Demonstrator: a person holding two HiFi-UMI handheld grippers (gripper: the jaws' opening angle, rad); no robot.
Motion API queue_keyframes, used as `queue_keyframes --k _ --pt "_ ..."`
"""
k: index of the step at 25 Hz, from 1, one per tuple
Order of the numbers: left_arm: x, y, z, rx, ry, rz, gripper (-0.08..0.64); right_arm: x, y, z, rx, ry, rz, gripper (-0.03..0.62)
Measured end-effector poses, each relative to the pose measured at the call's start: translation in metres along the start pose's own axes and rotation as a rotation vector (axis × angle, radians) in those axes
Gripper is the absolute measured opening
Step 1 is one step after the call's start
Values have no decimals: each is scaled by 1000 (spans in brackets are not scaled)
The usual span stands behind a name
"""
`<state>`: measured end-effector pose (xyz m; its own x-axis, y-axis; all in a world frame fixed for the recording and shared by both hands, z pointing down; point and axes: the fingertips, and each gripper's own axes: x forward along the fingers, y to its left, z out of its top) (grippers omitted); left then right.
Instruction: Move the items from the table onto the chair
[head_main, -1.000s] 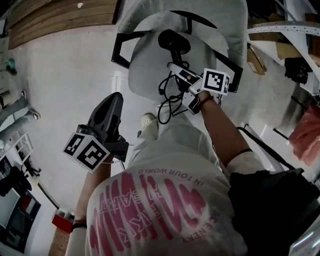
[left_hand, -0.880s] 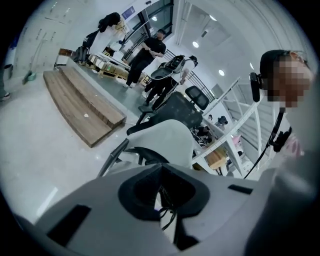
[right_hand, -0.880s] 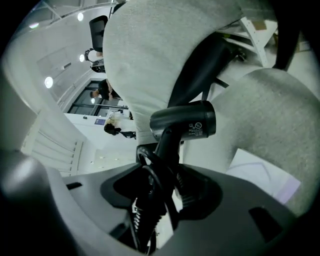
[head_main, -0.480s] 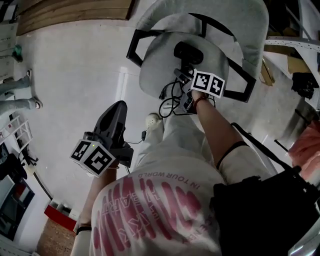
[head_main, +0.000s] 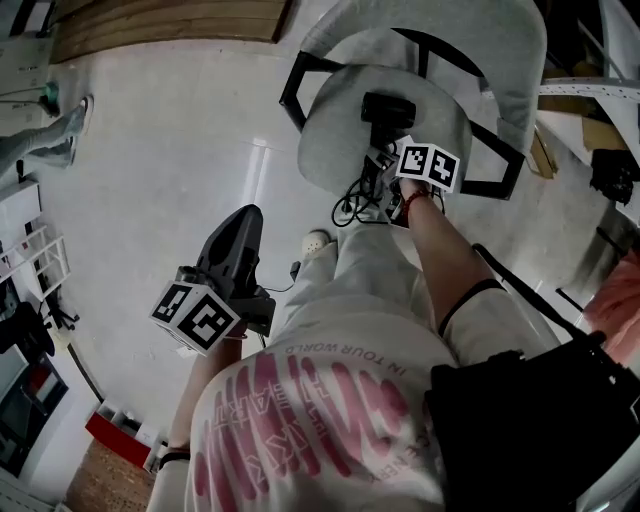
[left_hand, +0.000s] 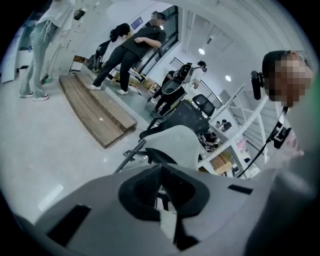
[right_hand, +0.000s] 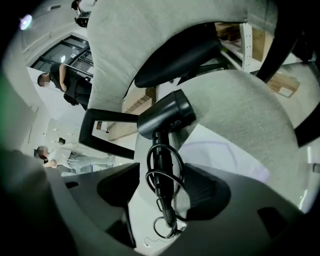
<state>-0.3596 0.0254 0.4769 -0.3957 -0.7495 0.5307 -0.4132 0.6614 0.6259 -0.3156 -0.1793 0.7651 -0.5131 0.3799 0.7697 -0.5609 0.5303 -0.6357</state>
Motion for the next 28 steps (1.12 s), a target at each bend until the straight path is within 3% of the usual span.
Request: queue_keyframes --k 4,7,8,9,10,11,14,16,17,24,28 --pt "-8 -2 -1 24 -10 -63 9 -31 -9 5 54 -90 7 285" --pt "-18 -8 4 49 -23 -115 9 -62 2 0 106 -160 88 282" --pt "-21 -12 6 65 -26 -135 9 -76 9 0 111 -195 118 258" --pt "-25 -16 8 83 -29 -157 9 -92 16 2 111 -241 144 183" --pt "-28 -20 11 102 -32 -179 9 -110 24 7 107 -300 173 64" --pt "-30 -24 14 121 -36 -204 9 -130 35 13 100 -368 218 15" --pt "-35 -40 25 183 -66 -295 9 -204 93 33 58 -582 478 12" --pt "-47 -54 29 224 -90 -351 9 -261 138 29 0 -679 641 14" --pt "-56 -62 31 247 -104 -377 9 -287 153 22 -44 -717 662 14" --pt "-107 -127 65 419 -212 -583 9 -443 248 -48 -588 -961 605 14" --pt "-124 -142 59 507 -237 -630 9 -471 255 -96 -708 -1035 517 14"
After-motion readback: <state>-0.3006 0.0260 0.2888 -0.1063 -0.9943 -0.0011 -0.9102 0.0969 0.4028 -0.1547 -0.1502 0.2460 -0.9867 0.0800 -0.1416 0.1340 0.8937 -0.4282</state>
